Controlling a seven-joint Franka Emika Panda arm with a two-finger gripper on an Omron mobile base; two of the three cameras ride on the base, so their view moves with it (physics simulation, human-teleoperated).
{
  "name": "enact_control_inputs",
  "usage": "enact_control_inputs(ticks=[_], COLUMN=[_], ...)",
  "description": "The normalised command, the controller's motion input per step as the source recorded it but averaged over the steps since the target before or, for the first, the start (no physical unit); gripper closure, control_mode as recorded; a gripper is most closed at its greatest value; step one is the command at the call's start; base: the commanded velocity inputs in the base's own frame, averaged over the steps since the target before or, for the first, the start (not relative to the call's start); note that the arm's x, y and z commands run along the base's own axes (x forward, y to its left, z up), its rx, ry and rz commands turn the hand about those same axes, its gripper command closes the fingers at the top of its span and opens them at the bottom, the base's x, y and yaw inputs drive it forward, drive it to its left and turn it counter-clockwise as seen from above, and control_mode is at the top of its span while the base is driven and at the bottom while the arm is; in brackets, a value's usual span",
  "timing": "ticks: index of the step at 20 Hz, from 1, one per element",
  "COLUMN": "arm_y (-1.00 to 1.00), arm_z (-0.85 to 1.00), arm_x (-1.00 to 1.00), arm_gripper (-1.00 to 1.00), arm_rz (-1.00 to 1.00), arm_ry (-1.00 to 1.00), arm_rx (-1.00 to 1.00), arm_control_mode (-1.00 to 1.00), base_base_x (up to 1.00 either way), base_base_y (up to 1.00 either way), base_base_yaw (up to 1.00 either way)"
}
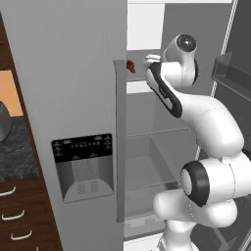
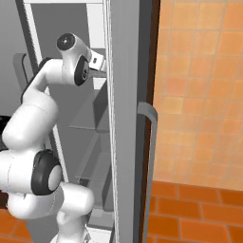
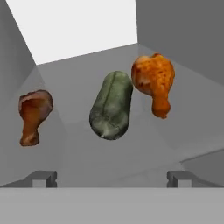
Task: Place one cucumber and one chicken drumstick in each tupperware on the nearby counter, to pack two identical lunches.
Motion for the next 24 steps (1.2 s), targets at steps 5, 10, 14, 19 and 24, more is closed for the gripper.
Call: enact_control_inputs(ticks=[5,10,14,19,24], arm_y=[0.00,-0.04,-0.09,-0.05,0.08], arm_z=[-0.21,-0.26,-0.33,-0.53,-0.63], arm_x=[0.91,0.82,0.71,0.25,-0.45], arm_gripper=[-1.00,-1.00,-1.00,1.00,1.00], arm_rz=[0.00,0.00,0.00,0.00,0.00], arm_ry=[0.00,0.00,0.00,0.00,-0.06], arm_rx=[0.00,0.00,0.00,-0.02,-0.05], arm_control_mode=[-1.00,-1.00,-1.00,-1.00,-1.00], base_base_x=[0.00,0.00,0.00,0.00,0.00], base_base_y=[0.00,0.00,0.00,0.00,0.00], base_base_yaw=[0.00,0.00,0.00,0.00,0.00])
